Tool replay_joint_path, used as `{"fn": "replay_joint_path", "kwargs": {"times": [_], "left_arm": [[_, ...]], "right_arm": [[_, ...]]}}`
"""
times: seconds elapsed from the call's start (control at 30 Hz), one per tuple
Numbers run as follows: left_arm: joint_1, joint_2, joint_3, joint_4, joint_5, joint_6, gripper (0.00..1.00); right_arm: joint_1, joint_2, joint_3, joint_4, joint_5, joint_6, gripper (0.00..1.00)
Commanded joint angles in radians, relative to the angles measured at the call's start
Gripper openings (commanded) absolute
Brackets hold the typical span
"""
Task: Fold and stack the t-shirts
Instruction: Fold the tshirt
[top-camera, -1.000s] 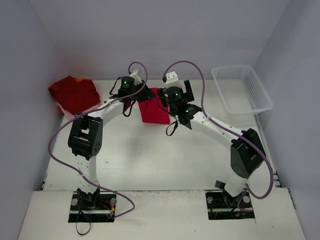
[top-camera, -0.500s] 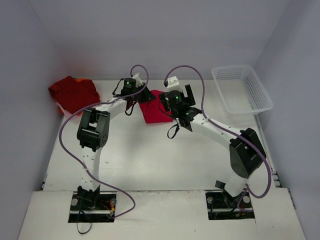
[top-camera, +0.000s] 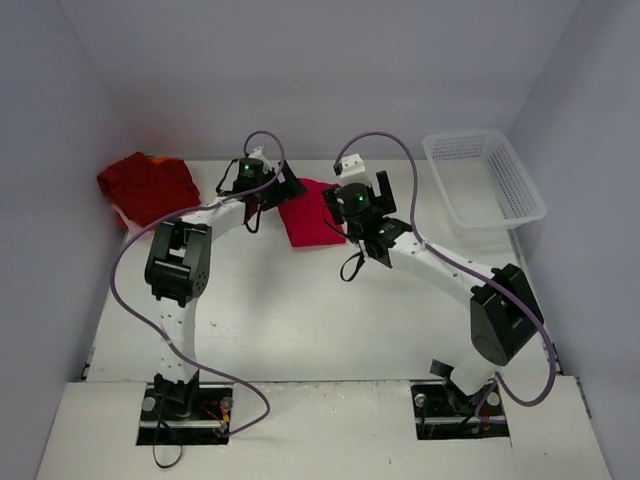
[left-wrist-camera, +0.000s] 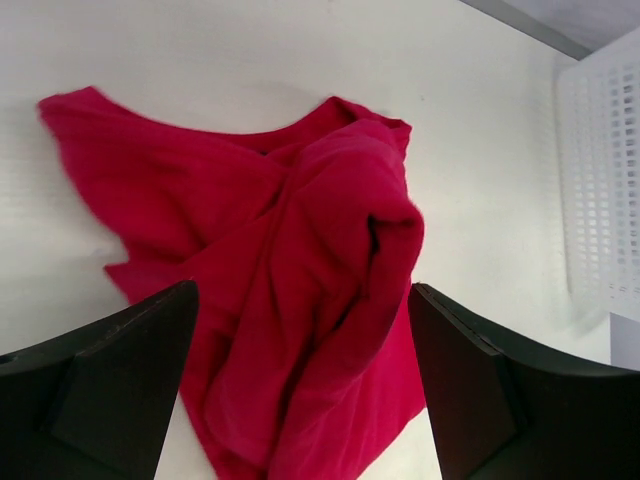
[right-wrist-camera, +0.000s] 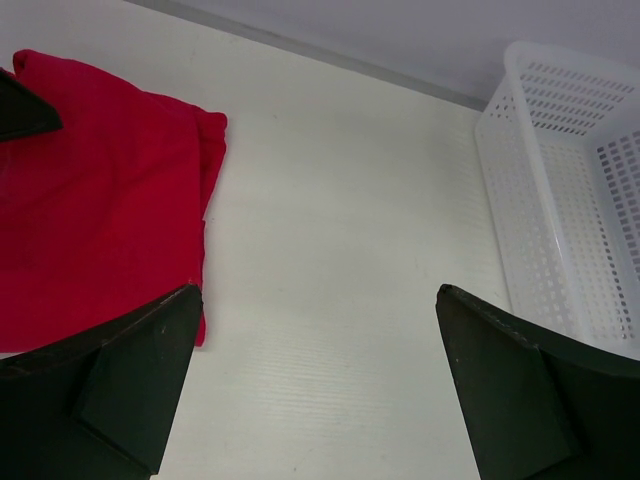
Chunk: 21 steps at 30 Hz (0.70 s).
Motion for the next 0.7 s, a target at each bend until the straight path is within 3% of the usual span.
{"fn": "replay_joint_path", "kwargs": {"times": [0.0,0.2,0.4,0.67], "left_arm": [[0.004,-0.161,-0.016,0.035,-0.099,0.020,0.80],[0.003,-0.337,-0.069,-0.009,-0.206,0.020,0.80],[0.003,-0.544,-0.045,-0.280,-0.401,0.028,0.80],[0.003,-0.668,-0.177,-0.332,-0.464,0.014,0.80]], "right_arm": [[-0.005,-0.070,-0.003,0.056,0.007,0.028,1.00],[-0.003,-0.099,-0.023,0.030,0.001,0.059,1.00],[-0.003,-0.156,-0.047,0.027,-0.002,0.070,1.00],[-0.005,-0.232,-0.101,0.010,-0.009,0.128,1.00]]}}
